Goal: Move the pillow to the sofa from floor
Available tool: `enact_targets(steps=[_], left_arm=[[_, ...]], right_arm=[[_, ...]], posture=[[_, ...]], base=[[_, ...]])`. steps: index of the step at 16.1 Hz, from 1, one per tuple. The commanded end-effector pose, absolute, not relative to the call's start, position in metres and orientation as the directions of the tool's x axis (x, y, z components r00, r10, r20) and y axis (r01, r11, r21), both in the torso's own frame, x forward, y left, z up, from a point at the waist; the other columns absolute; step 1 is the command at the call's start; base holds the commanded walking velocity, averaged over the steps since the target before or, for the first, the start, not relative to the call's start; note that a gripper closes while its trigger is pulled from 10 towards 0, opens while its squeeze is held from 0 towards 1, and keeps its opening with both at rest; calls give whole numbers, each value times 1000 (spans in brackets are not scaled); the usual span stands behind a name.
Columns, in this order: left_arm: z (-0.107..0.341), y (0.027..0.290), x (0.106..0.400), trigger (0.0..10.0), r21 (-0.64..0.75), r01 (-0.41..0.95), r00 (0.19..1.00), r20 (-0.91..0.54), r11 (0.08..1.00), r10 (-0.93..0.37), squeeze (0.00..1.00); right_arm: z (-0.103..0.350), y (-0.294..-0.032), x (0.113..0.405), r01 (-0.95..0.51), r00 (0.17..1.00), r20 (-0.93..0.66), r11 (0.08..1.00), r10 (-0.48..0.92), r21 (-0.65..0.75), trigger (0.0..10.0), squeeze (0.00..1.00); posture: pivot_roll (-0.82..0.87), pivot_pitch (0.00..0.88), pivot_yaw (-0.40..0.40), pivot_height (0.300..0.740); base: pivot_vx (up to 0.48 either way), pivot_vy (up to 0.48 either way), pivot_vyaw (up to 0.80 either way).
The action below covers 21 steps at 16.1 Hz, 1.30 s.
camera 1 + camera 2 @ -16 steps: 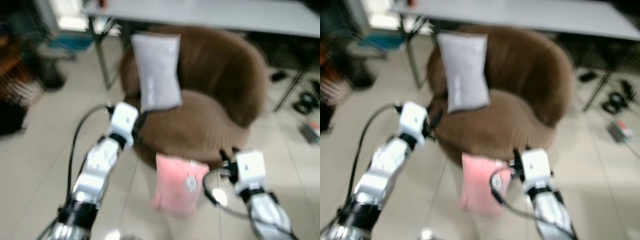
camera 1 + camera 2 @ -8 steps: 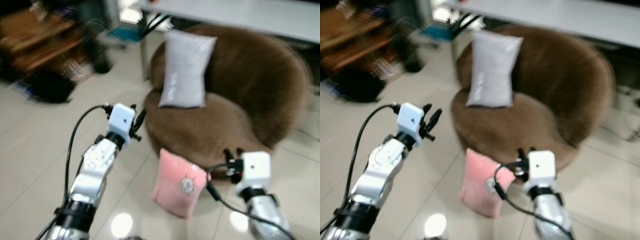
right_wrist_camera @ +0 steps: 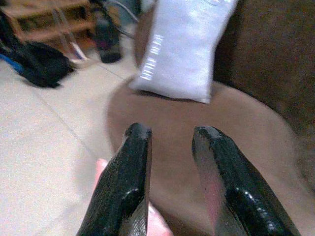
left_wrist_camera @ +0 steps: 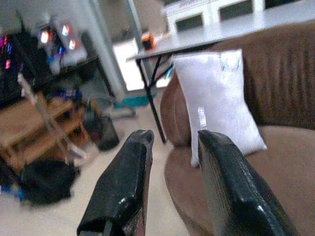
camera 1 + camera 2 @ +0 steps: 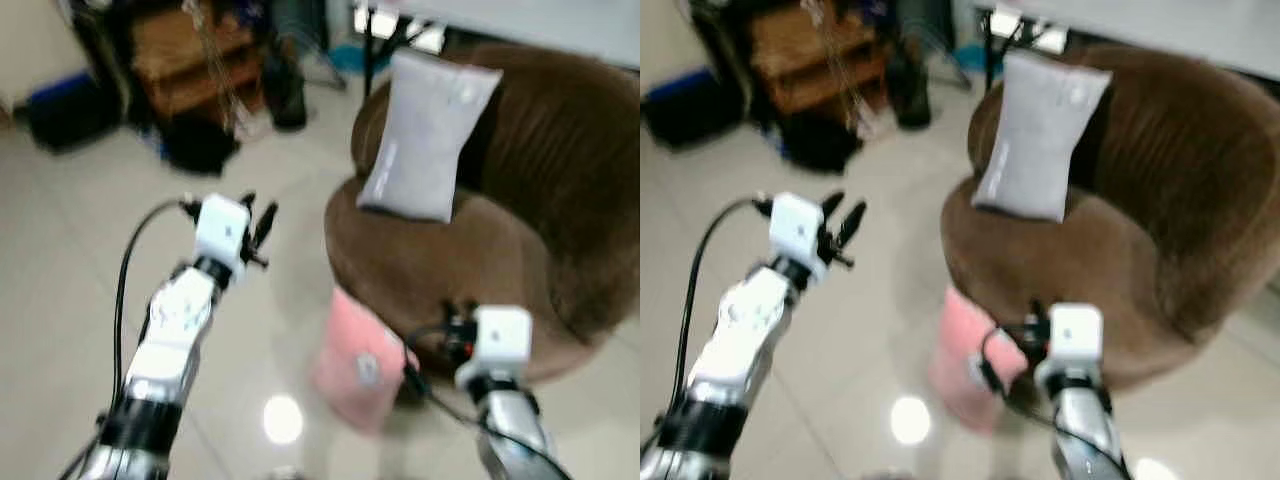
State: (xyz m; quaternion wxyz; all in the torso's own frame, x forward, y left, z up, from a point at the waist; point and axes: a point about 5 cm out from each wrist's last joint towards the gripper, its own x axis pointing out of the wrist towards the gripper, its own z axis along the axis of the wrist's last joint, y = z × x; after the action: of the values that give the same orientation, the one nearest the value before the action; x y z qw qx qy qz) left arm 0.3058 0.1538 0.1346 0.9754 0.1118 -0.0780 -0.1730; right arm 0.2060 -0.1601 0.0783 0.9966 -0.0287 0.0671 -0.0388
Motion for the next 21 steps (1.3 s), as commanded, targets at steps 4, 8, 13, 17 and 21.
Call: enact_targets(steps=[4, 8, 13, 17, 21], left_arm=[[115, 150, 296, 10000, 200, 322, 937, 71, 925, -342, 0], [116, 139, 293, 10000, 207, 360, 918, 92, 910, -385, 0], [118, 129, 296, 10000, 237, 386, 903, 100, 891, -418, 0], [116, 125, 299, 10000, 241, 399, 899, 87, 885, -429, 0], [114, 126, 302, 10000, 253, 387, 907, 70, 887, -415, 0]], right_arm=[[98, -180, 210, 182, 983, -5, 974, -184, -135, 10000, 0], [116, -180, 218, 154, 985, 92, 985, -147, -79, 10000, 0], [113, -169, 222, 61, 996, 67, 994, -55, -87, 10000, 0], [109, -177, 222, 122, 992, 38, 988, -119, -90, 10000, 0], [109, -178, 219, 94, 995, 24, 994, -93, -48, 10000, 0]], posture=[[-27, 69, 72, 740], [-33, 61, 47, 740], [-42, 55, 38, 740], [-49, 56, 37, 740], [-53, 58, 38, 740]], base=[[0, 0, 0], [0, 0, 0], [0, -350, 640], [0, -367, 200], [0, -140, 0]])
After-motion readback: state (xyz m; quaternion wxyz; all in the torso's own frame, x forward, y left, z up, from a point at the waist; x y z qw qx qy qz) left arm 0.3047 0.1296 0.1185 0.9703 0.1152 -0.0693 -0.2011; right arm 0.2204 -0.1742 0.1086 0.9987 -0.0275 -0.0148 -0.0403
